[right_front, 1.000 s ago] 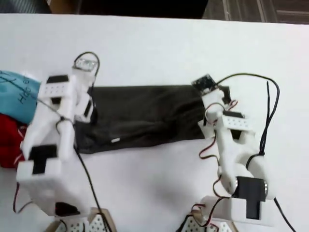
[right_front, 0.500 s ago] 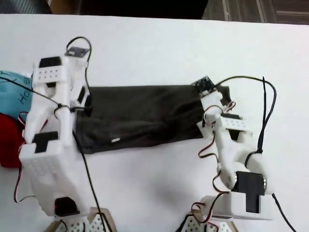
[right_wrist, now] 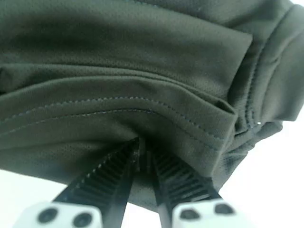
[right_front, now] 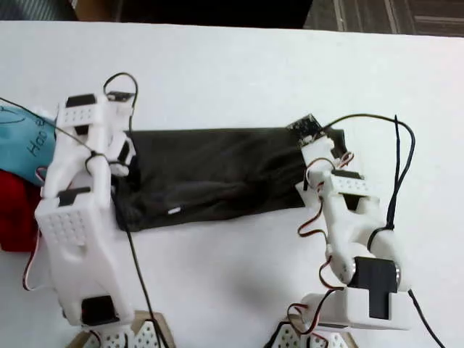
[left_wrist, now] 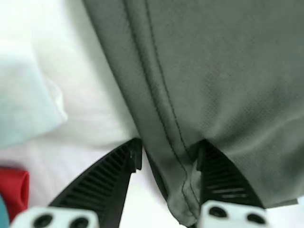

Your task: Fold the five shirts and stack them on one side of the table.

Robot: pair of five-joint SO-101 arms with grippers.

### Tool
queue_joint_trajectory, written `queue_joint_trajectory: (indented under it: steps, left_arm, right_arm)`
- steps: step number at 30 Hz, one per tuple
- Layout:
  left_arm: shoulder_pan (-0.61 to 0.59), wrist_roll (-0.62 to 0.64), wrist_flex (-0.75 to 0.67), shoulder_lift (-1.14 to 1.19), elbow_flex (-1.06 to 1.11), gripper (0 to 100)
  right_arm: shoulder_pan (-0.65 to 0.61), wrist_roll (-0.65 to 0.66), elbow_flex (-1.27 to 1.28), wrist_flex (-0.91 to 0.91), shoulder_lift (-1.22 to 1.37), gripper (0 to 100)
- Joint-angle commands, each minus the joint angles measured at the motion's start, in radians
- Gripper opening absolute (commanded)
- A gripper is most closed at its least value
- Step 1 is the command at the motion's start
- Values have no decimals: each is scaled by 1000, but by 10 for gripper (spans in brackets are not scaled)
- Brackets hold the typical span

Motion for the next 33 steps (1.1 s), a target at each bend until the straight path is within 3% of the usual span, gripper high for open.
queue_joint_trajectory:
  steps: [1, 3, 11, 22, 27, 33]
  left_arm:
    - [9, 5, 55, 51, -65, 120]
    - [-6, 6, 89, 58, -111, 7]
    - [-51, -49, 219, 54, -277, 26]
    - [-78, -64, 235, -26, -292, 26]
    - [14, -64, 236, -190, -291, 26]
    - [253, -64, 236, -364, -291, 26]
  right_arm:
    - [-10, -9, -21, -13, 4, 20]
    - [-7, -9, -20, -13, 1, 20]
    - [-12, -11, -11, 59, -82, 20]
    - [24, -6, -9, 343, -631, 25]
    - [182, -3, 14, 314, -659, 25]
    - [303, -3, 201, 50, -463, 25]
